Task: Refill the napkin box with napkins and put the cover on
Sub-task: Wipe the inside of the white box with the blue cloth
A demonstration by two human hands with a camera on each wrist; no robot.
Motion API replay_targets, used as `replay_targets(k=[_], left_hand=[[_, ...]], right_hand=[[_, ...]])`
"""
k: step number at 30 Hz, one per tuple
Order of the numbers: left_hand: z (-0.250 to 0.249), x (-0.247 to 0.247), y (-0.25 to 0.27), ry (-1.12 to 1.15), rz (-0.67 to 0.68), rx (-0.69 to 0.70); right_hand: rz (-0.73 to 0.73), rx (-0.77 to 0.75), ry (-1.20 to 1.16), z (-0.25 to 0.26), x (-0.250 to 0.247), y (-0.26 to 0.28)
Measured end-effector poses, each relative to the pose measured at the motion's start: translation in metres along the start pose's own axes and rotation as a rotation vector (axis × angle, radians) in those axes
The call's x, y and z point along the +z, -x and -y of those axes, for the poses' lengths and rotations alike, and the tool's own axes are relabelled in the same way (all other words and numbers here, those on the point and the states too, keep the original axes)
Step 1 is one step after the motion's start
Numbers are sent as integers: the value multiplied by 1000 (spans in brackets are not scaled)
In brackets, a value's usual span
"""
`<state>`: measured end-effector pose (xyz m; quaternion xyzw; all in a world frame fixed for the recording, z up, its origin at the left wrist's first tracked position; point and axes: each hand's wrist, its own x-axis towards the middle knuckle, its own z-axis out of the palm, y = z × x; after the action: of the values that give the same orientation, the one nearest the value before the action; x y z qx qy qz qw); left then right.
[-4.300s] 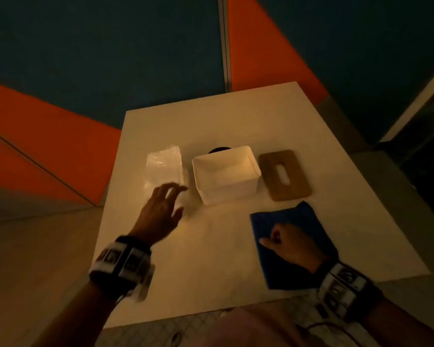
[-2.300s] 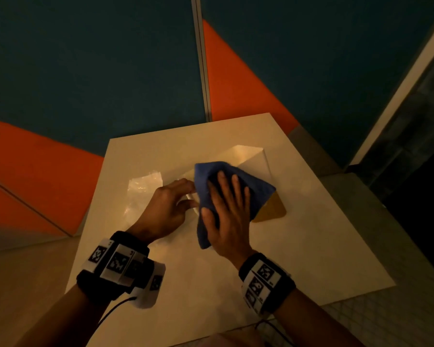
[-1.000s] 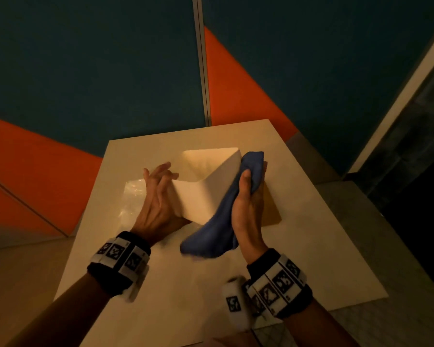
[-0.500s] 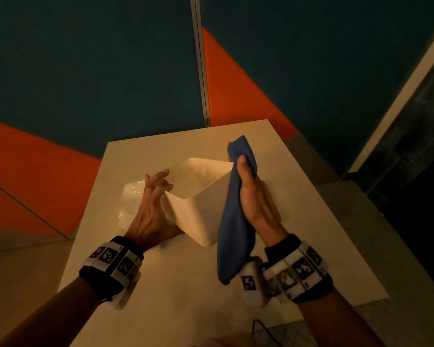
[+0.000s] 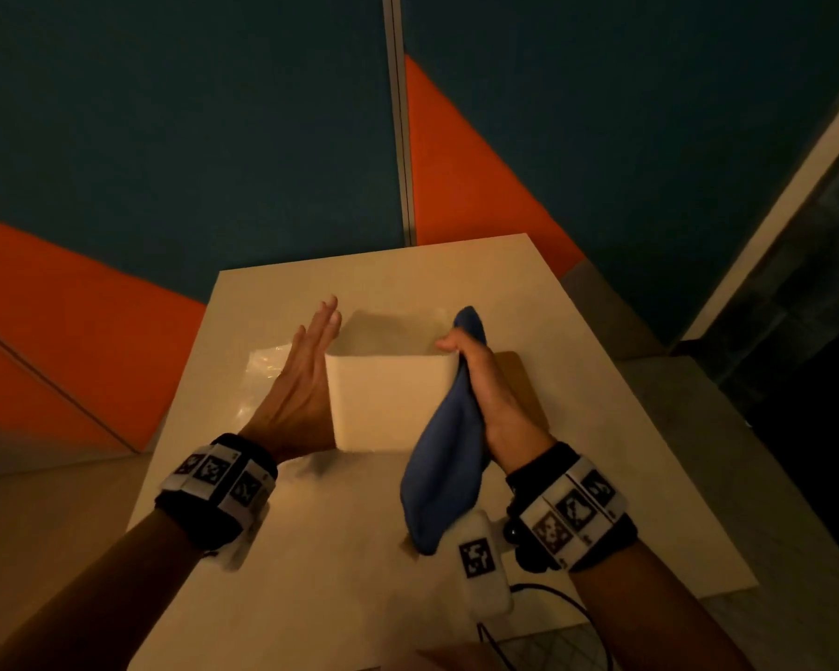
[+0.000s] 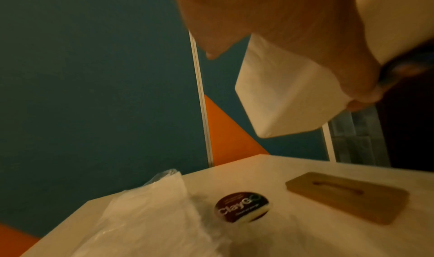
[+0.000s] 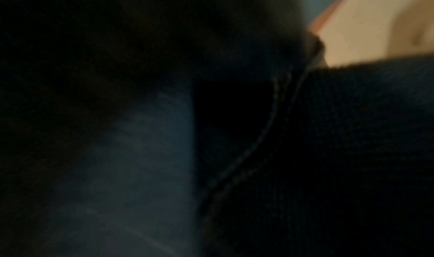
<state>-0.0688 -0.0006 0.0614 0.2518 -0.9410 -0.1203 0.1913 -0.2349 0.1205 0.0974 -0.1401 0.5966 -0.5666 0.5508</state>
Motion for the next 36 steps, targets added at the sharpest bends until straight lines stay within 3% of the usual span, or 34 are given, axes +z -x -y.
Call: replay_targets(k=[5,9,11,16,20,22,27,28,31,33,34,36], left_hand=[[-27,21,18,-203,-297,176],[-48,33,12,-285,-388,2],[-48,29,11,-210,-422,6],[-40,15,15,-4,-432,119],[-33,11,23,-12,-371,118],[-33,13,22,-8,-330,107],[-35,16,20,111,-237,10],[-34,14,22,126,-239,0],[-29,10,29,117,-259,52],[-24,7,34,161,-285,64],[-21,6,37,201,-303,63],[-14,5,43,276,-336,68]], right_hand=[[-193,-54,-39,-5,16,-11],[-313,-152,-48,-12,39,-10],[-354,-254,5,-12,42,0],[-498,-356,211,-13,25,-10],[-507,-409,230,-3,1,-27],[-530,-480,376,-7,3,-27],[-483,-962,749,-31,37,8],[-475,-962,763,-28,37,9],[-502,-664,683,-12,23,-5],[-505,-569,562,6,7,-14],[-438,-551,491,14,-1,-16],[-144,-484,323,28,-16,-20]])
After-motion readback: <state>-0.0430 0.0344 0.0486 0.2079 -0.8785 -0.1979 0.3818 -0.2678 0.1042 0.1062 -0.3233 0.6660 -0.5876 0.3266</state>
